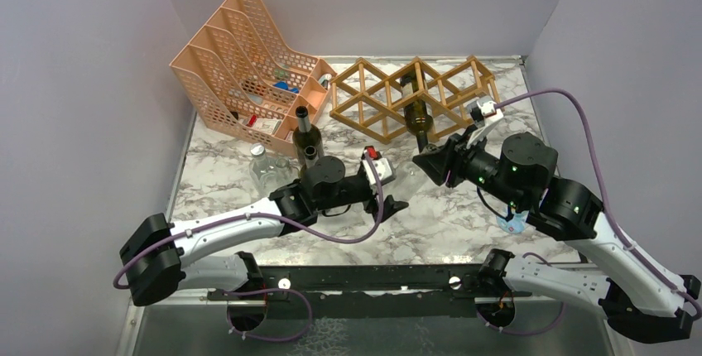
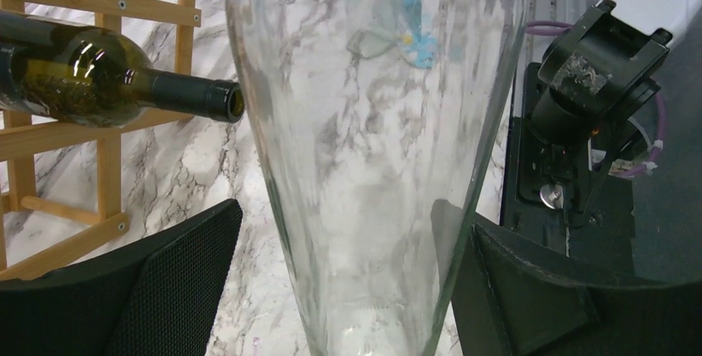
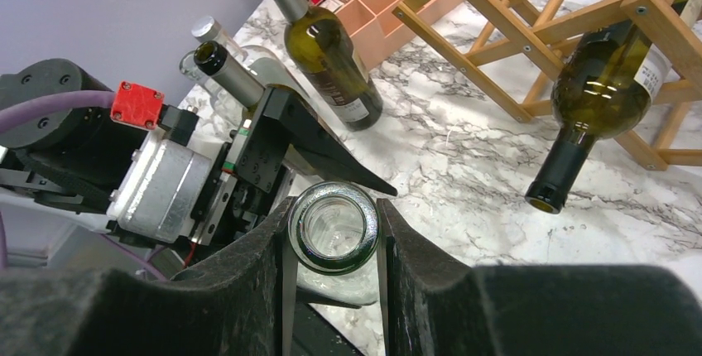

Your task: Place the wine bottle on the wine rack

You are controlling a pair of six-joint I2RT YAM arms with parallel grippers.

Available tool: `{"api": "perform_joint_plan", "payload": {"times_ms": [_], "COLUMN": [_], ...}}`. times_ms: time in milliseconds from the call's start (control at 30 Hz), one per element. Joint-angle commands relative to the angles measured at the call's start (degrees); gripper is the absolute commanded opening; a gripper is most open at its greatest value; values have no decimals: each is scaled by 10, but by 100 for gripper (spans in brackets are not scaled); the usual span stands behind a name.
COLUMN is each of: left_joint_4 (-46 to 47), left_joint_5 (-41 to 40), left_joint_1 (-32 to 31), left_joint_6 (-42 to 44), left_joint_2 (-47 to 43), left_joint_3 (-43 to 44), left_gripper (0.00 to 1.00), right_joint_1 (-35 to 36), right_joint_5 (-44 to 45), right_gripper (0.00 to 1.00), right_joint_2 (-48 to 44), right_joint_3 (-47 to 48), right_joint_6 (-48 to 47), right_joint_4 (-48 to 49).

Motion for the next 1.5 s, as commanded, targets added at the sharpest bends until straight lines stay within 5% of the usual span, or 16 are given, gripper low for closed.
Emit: {"api": "perform_joint_plan", "payload": {"times_ms": [0,133,200,300,333,367,467,567,867,1100,1467], "left_joint_4": [30,32,31,33,33,33,37,39,41,-32,-51], "left_joint_5": [24,9,7,7,9,9,4,23,23,1,-14], "left_joint_1": [2,2,2,2,2,2,2,2,2,1,2], "left_joint_6": [41,61,71,89,100,112,153,259,553,689,845], "left_joint_2": [14,21,20,18,17,16,14,12,31,48,63], "left_joint_3": [-2,2,2,4,6,7,11,9,48,116,172], "left_gripper": [90,81,69,28,9,0,0,0,0,0,0], "right_joint_1": [4,4,4,4,3,4,3,4,3,4,4], "right_joint_5": [-33,-30,-27,-25,-24,-22,-23,-29,6,3,-8], "right_gripper": [1,1,1,7,17,31,67,77,78,78,78], "right_joint_2": [-14,-16,-18,-19,-19,-19,-27,-37,-20,8,31], "right_joint_3": [30,34,36,40,42,46,47,49,102,153,97], "right_joint_6": [22,22,24,26,28,32,36,36,34,3,4], "right_joint_4": [46,36,30,19,13,4,-21,-41,-147,-233,-205]}}
